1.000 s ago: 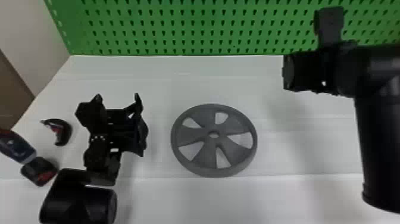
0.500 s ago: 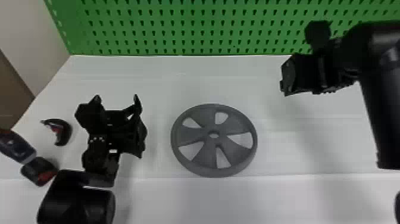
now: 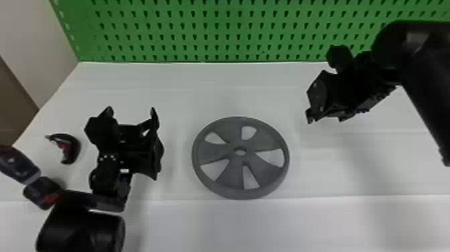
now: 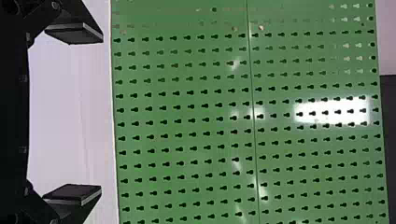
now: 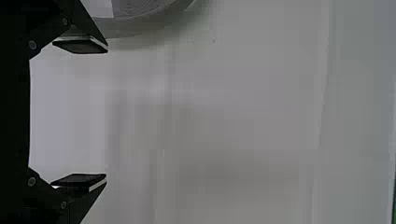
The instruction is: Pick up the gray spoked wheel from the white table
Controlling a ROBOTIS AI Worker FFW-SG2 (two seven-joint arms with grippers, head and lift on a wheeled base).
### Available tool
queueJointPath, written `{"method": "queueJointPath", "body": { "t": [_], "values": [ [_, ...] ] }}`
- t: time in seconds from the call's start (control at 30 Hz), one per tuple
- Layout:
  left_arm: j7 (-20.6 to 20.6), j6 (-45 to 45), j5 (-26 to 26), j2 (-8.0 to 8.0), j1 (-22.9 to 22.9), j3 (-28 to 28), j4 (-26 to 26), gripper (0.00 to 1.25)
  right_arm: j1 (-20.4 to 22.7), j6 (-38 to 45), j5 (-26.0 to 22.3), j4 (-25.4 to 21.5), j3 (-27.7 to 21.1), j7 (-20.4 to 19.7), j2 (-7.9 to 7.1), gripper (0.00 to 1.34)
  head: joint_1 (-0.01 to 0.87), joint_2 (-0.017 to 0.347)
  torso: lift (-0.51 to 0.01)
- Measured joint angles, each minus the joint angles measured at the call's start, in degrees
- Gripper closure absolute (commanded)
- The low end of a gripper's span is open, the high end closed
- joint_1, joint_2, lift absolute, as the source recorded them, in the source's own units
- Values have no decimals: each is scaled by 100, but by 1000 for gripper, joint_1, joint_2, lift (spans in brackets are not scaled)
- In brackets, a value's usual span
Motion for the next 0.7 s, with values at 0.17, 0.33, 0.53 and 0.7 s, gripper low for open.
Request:
{"method": "queueJointPath", "body": {
  "t": [0.17,0.33,0.53,0.7],
  "values": [
    [0,30,-20,63,14,-20,-42,145,-351,-8,-613,552,531,0,-160,300,806,44,-98],
    [0,59,-33,95,25,-20,-72,145,-579,-7,-1084,984,839,0,-260,300,806,44,-98],
    [0,76,-48,115,27,-20,-90,145,-899,-31,-1677,1544,1396,0,-373,300,806,44,-98],
    [0,83,-60,139,32,-20,-112,145,-1194,-7,-2094,1823,2096,0,-447,300,806,44,-98]
  ]
}}
